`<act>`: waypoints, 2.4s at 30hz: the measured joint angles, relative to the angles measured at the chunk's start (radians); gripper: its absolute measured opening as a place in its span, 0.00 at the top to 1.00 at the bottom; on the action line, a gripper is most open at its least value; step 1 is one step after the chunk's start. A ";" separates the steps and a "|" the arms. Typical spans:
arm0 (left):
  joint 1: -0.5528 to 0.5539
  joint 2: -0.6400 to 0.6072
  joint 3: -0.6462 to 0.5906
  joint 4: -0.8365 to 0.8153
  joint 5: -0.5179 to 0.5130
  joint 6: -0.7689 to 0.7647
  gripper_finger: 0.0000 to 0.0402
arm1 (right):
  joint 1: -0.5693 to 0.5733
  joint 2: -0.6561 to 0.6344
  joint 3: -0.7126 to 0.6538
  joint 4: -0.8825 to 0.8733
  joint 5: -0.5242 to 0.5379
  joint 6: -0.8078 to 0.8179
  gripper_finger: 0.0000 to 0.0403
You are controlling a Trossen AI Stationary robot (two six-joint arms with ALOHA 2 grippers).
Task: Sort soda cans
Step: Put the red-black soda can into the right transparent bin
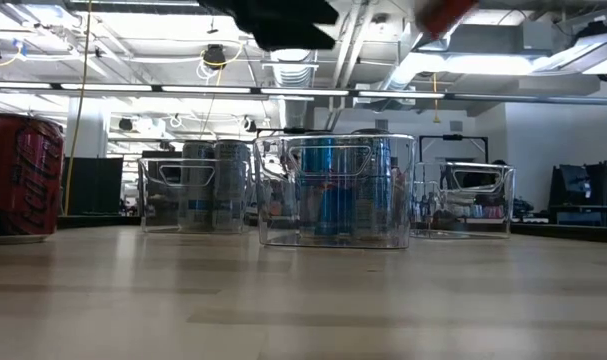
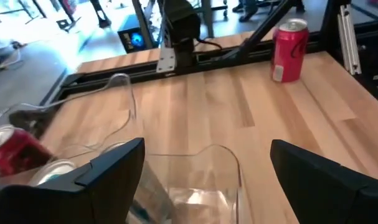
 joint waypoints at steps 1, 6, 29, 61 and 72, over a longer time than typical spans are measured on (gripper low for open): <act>-0.002 -0.010 0.000 -0.014 -0.009 0.000 0.15 | -0.067 0.000 0.010 -0.048 -0.043 0.015 0.31; -0.003 -0.020 0.001 -0.064 -0.074 0.001 0.15 | -0.443 0.029 0.036 -0.099 -0.331 -0.050 0.31; 0.027 -0.020 0.001 -0.251 -0.151 -0.031 0.15 | -1.258 0.713 0.036 0.035 -0.954 -0.501 0.32; 0.032 -0.027 0.000 -0.300 -0.249 -0.058 0.15 | -1.274 0.446 0.036 -0.001 -0.916 -0.393 0.06; 0.009 -0.042 0.000 -0.293 -0.269 -0.095 0.15 | -0.941 0.068 0.036 -0.461 -0.914 -0.079 0.06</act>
